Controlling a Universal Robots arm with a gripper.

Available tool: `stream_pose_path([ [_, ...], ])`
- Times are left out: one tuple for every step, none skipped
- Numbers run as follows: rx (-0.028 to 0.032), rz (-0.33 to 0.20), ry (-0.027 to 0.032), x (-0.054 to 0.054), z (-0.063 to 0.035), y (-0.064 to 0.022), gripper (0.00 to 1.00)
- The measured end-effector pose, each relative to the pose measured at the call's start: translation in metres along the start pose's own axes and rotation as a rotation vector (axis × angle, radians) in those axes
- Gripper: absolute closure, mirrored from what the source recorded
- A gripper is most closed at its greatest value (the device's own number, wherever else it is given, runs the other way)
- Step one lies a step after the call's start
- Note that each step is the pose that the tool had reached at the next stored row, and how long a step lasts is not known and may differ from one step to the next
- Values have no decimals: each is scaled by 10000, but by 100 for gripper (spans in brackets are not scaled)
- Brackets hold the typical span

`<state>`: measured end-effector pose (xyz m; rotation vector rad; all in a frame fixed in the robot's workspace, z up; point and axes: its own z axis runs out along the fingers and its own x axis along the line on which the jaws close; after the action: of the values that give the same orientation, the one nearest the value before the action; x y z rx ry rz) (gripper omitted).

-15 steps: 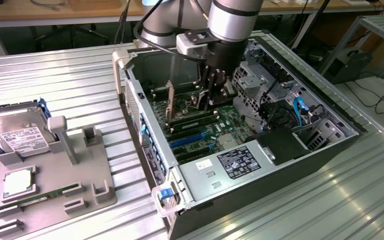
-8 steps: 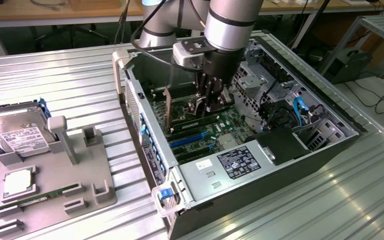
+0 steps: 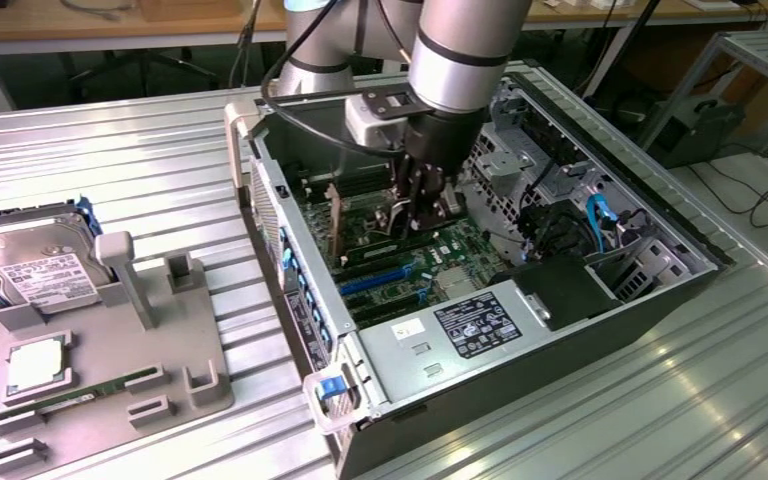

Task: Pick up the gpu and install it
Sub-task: 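Insert the gpu into the slot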

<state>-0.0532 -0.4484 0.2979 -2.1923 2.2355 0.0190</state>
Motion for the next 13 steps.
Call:
stream_pose_path([
  [0,-1,1,1,5,20,72],
  [0,0,0,3,12,42,72],
  [0,0,1,4,21,53,72],
  [-1,-2,2,13,37,57,72],
  [-1,-2,4,27,49,57,72],
  [-1,-1,1,48,62,57,72],
  [0,-1,1,72,76,56,72],
  [1,0,-1,90,98,57,72],
  [0,1,0,91,117,61,72],
  [0,0,2,92,145,72,72],
  [0,0,0,92,163,80,72],
  [0,0,1,93,181,86,72],
  [0,0,1,93,200,90,72],
])
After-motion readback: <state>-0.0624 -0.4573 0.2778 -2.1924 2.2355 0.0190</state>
